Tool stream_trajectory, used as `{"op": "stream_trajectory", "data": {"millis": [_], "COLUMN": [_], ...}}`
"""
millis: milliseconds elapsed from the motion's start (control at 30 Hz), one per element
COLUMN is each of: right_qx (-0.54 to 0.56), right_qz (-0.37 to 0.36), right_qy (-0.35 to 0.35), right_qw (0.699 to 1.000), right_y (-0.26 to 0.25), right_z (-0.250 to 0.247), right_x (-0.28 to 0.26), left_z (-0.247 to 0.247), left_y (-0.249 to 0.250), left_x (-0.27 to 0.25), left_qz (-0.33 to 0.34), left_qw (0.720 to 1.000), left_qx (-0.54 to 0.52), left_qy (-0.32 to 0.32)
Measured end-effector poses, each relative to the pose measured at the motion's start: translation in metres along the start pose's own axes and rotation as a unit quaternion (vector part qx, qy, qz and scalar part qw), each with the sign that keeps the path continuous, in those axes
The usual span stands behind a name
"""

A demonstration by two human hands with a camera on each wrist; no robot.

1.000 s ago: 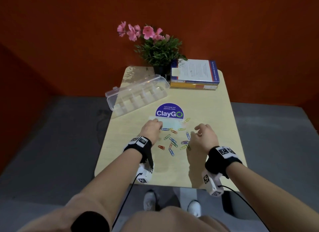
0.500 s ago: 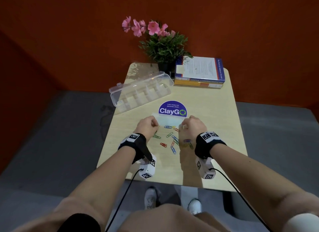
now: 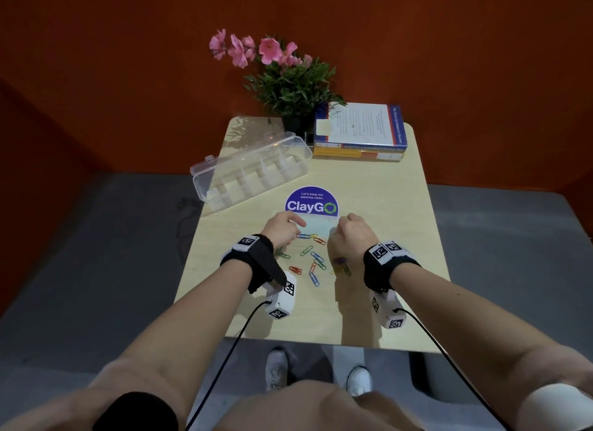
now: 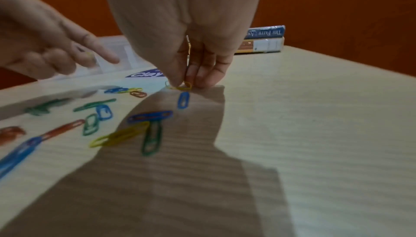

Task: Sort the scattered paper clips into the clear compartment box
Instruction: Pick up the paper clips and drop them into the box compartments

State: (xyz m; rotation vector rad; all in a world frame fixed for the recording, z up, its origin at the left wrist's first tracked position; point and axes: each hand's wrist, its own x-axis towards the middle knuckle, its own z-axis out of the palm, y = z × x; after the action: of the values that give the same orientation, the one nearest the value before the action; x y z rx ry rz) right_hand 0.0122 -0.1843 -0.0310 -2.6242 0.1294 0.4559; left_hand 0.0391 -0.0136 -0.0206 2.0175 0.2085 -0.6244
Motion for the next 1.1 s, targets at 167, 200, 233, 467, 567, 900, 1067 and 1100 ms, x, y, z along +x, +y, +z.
{"op": "stream_trajectory", "data": {"millis": [167,200,233,467,567,900,1067,1100], "right_qx": [0.212,0.265,0.31,0.347,0.155,-0.021,-0.02,0.005], "right_qz": [0.102,0.116,0.136,0.141,0.094,0.084,0.106,0.115], "right_qy": [0.087,0.084,0.065,0.005,-0.003,-0.078,-0.117,-0.113], "right_qw": [0.968,0.953,0.939,0.927,0.983,0.993,0.987,0.987], "right_y": [0.017,0.02,0.021,0.022,0.017,0.016,0.011,0.011], "right_z": [-0.018,-0.021,-0.025,-0.022,-0.016,-0.018,-0.021,-0.022], "right_x": [0.007,0.01,0.014,0.042,0.038,0.037,0.027,0.024], "left_z": [0.015,0.017,0.018,0.024,0.027,0.021,0.017,0.015], "left_y": [0.01,0.009,0.007,0.007,0.01,0.011,0.015,0.017], "left_x": [0.004,0.007,0.01,0.019,0.019,0.024,0.016,0.015], "left_qz": [0.063,0.083,0.104,0.134,0.131,0.124,0.149,0.151], "left_qw": [0.963,0.95,0.941,0.921,0.926,0.912,0.899,0.902], "left_qx": [0.26,0.299,0.322,0.365,0.353,0.381,0.406,0.4], "left_qy": [0.027,0.022,0.015,-0.006,-0.004,-0.084,-0.07,-0.061]}}
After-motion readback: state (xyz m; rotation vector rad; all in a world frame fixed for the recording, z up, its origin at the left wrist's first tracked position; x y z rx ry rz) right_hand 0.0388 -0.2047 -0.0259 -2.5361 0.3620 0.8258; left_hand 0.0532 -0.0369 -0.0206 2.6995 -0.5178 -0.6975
